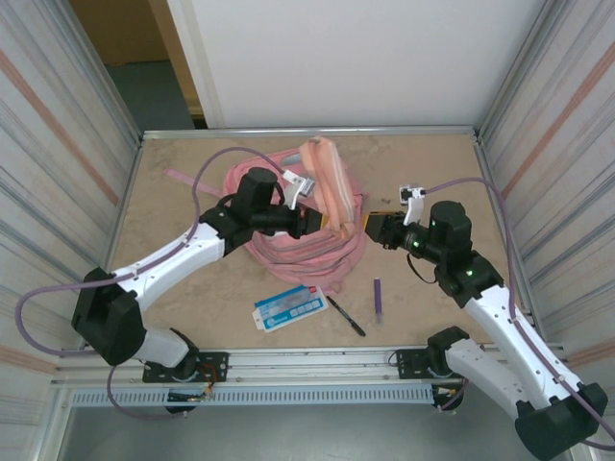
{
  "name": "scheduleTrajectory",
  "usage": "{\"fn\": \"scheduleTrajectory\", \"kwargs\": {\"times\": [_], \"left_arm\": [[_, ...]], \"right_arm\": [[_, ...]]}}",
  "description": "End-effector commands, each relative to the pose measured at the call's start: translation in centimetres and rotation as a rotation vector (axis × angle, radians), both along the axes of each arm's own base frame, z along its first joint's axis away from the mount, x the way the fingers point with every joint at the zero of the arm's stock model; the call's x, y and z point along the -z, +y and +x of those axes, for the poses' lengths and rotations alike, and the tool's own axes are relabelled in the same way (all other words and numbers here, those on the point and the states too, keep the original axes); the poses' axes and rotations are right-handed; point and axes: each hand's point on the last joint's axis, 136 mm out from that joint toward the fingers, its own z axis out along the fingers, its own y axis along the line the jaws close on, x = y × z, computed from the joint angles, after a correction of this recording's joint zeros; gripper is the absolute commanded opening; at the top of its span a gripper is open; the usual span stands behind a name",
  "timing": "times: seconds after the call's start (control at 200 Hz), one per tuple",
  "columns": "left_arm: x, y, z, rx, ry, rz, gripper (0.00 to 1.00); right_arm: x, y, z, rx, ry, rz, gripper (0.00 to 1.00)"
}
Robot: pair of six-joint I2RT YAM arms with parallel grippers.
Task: Pack the student bag
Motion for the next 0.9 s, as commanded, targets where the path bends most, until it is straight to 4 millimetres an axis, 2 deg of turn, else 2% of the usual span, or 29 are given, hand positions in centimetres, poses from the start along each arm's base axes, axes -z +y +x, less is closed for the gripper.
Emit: {"fn": "scheduleTrajectory", "kwargs": {"times": [0.0, 0.07, 0.085, 0.14, 0.231, 0.296, 0.396, 0.481, 0.621, 0.656, 0.671, 0.717, 0.827, 0.897], "left_arm": [[0.2, 1.7, 0.2, -0.027, -0.141, 0.137, 0.0], [0.0, 1.6, -0.3, 0.004, -0.141, 0.13, 0.0], [-0.1, 1.5, -0.5, 0.015, -0.139, 0.123, 0.0], [-0.4, 1.3, -1.2, 0.04, -0.123, 0.093, 0.0], [-0.7, 1.2, -1.7, 0.034, -0.088, 0.031, 0.0], [-1.0, 1.4, -1.5, -0.008, -0.043, -0.013, 0.0], [-1.0, 1.9, -0.5, -0.11, 0.043, -0.062, 0.0], [-1.3, 2.3, 0.6, -0.195, 0.122, -0.119, 0.0], [-1.9, 2.8, 2.2, -0.307, 0.287, -0.279, 0.0], [-1.8, 2.9, 2.6, -0.339, 0.326, -0.318, 0.0], [-1.7, 3.0, 2.8, -0.353, 0.349, -0.338, 0.0], [-1.6, 3.0, 3.2, -0.386, 0.405, -0.398, 0.0], [-1.8, 2.6, 3.5, -0.4, 0.497, -0.494, 0.0], [-1.9, 2.2, 3.5, -0.398, 0.518, -0.504, 0.0]], "right_arm": [[0.1, -0.5, -0.1, 0.008, 0.012, -0.085, 0.47], [0.0, -0.8, 0.0, 0.016, -0.001, -0.11, 0.63], [0.2, -1.0, 0.2, 0.026, 0.0, -0.117, 0.71], [0.5, -1.2, 0.4, 0.03, 0.01, -0.127, 0.89], [0.7, 0.4, -0.1, -0.085, 0.095, -0.061, 1.0], [1.3, 1.3, 0.1, -0.093, 0.187, 0.01, 1.0], [3.9, 0.6, 1.2, 0.102, 0.441, 0.145, 0.99], [5.1, 1.5, 1.4, 0.155, 0.548, 0.266, 0.99], [4.9, 3.7, 2.1, 0.191, 0.524, 0.4, 0.99], [4.2, 4.1, 2.1, 0.187, 0.521, 0.438, 1.0], [4.7, 4.5, 2.4, 0.19, 0.535, 0.439, 1.0], [4.3, 5.1, 2.6, 0.183, 0.528, 0.468, 0.99], [3.2, 6.0, 3.1, 0.214, 0.503, 0.509, 0.99], [3.3, 6.5, 3.5, 0.239, 0.513, 0.514, 1.0]]}}
